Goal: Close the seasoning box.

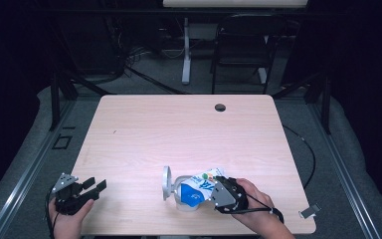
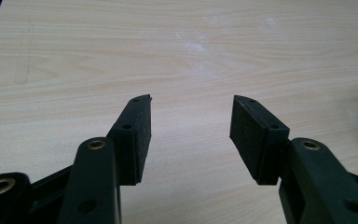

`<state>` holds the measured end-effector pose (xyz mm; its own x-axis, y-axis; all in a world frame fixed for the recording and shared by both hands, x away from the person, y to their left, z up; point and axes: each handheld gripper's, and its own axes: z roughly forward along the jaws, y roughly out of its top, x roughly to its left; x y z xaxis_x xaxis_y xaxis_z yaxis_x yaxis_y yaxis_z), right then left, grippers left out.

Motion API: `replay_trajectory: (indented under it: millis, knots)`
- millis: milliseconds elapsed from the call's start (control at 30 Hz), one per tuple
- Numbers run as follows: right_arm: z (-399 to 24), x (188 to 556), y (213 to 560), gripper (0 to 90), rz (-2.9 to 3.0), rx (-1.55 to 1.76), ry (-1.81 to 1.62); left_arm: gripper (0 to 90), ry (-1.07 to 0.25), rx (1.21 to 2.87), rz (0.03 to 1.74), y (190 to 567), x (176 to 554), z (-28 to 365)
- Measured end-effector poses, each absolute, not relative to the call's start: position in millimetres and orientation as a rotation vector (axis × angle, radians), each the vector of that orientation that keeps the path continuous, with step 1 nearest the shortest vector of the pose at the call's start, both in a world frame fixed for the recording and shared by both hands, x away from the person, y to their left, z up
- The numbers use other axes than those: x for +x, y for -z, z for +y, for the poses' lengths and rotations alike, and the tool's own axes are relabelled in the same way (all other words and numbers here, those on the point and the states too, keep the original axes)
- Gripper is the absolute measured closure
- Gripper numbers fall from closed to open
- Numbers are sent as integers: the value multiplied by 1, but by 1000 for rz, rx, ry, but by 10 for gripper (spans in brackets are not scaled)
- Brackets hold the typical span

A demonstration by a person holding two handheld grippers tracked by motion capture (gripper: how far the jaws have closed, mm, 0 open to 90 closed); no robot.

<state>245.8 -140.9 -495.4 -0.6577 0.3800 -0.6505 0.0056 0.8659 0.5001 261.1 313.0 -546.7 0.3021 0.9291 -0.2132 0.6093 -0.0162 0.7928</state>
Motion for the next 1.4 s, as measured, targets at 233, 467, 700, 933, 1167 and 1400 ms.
replay_trajectory:
  millis: [233, 467, 700, 933, 1167, 1400]
  knots:
    - [-142, 246, 495, 871, 2235, 320, -655, 489, -472, 1722, 1401, 547, 261, 314]
    - [-143, 246, 494, 871, 2243, 376, -742, 489, -473, 1722, 1402, 547, 261, 313]
    - [-145, 244, 498, 871, 2242, 417, -804, 488, -474, 1723, 1402, 547, 261, 313]
    - [-149, 245, 499, 871, 2236, 478, -869, 489, -475, 1730, 1401, 548, 261, 312]
    - [-153, 246, 502, 872, 2215, 519, -917, 488, -472, 1740, 1402, 548, 262, 312]
    - [-156, 247, 505, 872, 2202, 572, -970, 489, -471, 1742, 1409, 549, 262, 311]
